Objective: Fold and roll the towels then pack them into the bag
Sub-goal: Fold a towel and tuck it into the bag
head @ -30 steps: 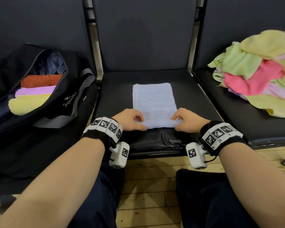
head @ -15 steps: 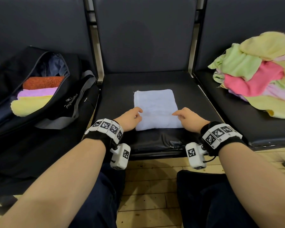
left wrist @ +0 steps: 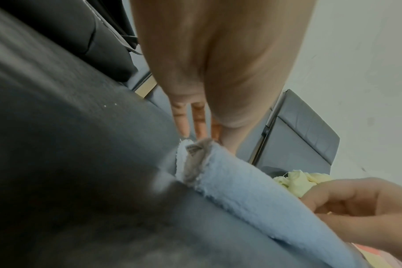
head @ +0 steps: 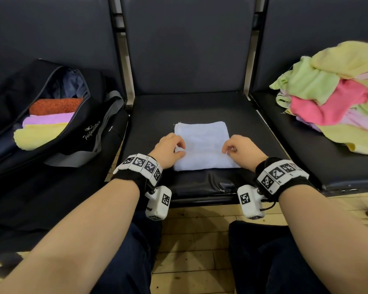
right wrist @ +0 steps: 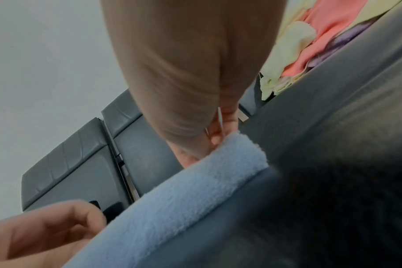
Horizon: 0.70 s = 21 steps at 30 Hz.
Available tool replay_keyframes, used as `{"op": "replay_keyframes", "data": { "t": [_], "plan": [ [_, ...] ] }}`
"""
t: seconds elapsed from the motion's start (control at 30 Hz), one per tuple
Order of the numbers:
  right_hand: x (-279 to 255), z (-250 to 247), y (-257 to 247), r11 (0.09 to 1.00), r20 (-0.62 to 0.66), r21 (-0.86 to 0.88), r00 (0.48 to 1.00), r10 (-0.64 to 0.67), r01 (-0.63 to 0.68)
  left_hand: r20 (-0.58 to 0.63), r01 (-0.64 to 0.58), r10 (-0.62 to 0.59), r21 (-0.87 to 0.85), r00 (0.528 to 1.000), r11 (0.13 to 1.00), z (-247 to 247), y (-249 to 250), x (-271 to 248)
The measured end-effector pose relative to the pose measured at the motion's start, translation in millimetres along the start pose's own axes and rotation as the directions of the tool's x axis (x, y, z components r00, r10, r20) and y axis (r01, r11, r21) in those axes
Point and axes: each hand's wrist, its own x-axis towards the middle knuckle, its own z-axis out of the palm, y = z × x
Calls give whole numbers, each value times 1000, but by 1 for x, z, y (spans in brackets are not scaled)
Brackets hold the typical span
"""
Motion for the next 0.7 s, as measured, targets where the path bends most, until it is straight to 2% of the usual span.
{"op": "replay_keyframes", "data": {
  "t": [0.07, 0.17, 0.33, 0.53, 0.7],
  "plan": [
    [-3, -3, -5, 999, 56, 18, 998, 35, -36, -16, -31, 30, -47, 999, 998, 0, 2, -1],
    [-7, -8, -8, 990, 136, 63, 984, 114, -124, -10, 16, -17, -38, 1000, 999, -1, 5, -3],
    [-9, -9, -4, 990, 252, 38, 960, 119, -133, 178, -3, -17, 115, 984, 993, -4, 4, -7],
    [-9, -3, 1, 994, 215, 79, 975, 57, -75, 204, -30, -2, 150, 979, 988, -7, 7, -9],
    [-4, -4, 6, 989, 203, 116, 977, 63, -88, 173, 88, -93, 39, 980, 995, -6, 10, -9]
  ]
}}
